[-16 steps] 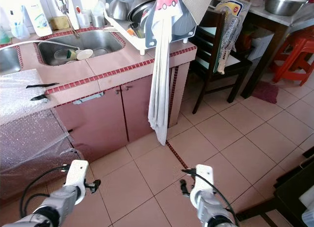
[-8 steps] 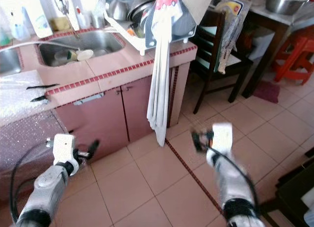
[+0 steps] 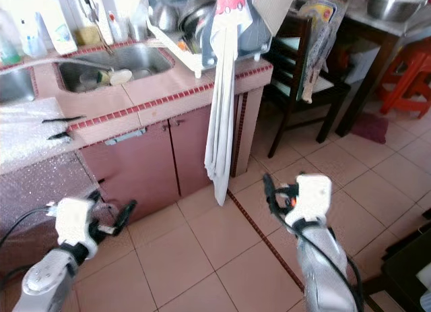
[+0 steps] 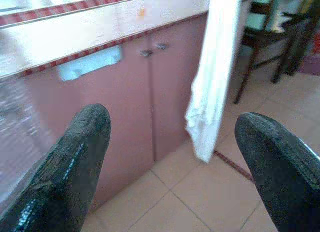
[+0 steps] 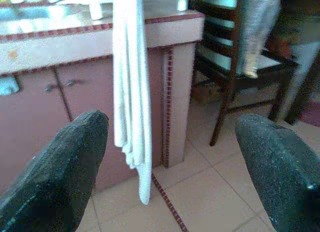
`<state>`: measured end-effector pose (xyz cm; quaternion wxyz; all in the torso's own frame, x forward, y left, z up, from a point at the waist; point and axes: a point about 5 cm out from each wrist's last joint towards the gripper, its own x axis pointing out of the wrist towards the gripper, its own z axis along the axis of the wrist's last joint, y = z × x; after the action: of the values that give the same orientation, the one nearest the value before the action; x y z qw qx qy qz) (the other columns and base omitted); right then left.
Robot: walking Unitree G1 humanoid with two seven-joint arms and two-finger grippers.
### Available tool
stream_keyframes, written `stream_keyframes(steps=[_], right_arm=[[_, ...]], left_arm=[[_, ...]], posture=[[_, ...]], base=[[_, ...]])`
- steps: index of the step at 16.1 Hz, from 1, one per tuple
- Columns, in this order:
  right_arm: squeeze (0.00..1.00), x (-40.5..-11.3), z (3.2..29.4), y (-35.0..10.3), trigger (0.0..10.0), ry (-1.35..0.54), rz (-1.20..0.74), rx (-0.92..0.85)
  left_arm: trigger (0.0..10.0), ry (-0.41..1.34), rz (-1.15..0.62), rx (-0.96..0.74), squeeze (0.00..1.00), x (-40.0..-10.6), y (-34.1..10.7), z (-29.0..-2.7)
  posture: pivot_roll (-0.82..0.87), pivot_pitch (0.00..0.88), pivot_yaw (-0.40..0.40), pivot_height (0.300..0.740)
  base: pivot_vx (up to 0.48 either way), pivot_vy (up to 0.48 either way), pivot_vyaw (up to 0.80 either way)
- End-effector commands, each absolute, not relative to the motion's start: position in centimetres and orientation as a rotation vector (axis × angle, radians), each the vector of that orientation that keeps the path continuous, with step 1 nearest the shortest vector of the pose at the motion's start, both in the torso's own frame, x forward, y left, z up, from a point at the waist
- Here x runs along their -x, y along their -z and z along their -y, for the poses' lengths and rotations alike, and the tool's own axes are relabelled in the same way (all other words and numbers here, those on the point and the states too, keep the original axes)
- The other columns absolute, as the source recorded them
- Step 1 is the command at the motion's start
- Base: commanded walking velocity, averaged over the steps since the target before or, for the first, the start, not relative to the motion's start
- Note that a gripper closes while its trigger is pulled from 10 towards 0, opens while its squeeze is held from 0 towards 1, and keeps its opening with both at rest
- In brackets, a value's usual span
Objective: Kitchen organization
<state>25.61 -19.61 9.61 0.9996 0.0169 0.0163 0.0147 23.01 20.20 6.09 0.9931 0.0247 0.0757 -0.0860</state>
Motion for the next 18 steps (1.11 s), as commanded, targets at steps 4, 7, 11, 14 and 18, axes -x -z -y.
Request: stream_keyframes(steps=[4, 7, 11, 14, 18], right_arm=[[0.0, -23.4, 20.1, -9.8, 10.0, 0.04, -0.074, -0.031], [0.0, -24.7, 20.1, -11.4, 10.0, 0.002, -0.044, 0.055], [0.0, -25.0, 20.2, -11.6, 10.0, 0.008, -0.057, 0.05], [0.0, -25.3, 19.5, -11.9, 10.0, -0.004, -0.056, 0.046], [0.0, -25.6, 19.6, -12.2, 10.0, -0.003, -0.035, 0.035]], left_arm=[[10.0, 0.118, -0.178, -0.093, 0.0, -22.1, -6.4, -20.6], [10.0, 0.134, -0.169, -0.085, 0.0, -23.0, -6.7, -19.8], [10.0, 0.085, -0.183, -0.08, 0.0, -23.3, -6.6, -19.6], [10.0, 0.065, -0.169, -0.092, 0.0, -23.5, -6.8, -19.7], [10.0, 0.056, -0.159, -0.076, 0.0, -24.2, -7.4, -19.2]], posture=[[-0.05, 0.0, 0.016, 0.74], [-0.06, 0.0, 0.0, 0.74], [-0.06, 0.0, -0.006, 0.74], [-0.05, 0.0, -0.006, 0.74], [-0.05, 0.0, -0.005, 0.74]], base=[[0.0, 0.0, 0.0], [0.0, 0.0, 0.27], [0.0, 0.0, 0.8], [0.0, 0.0, 0.8], [0.0, 0.0, 0.8]])
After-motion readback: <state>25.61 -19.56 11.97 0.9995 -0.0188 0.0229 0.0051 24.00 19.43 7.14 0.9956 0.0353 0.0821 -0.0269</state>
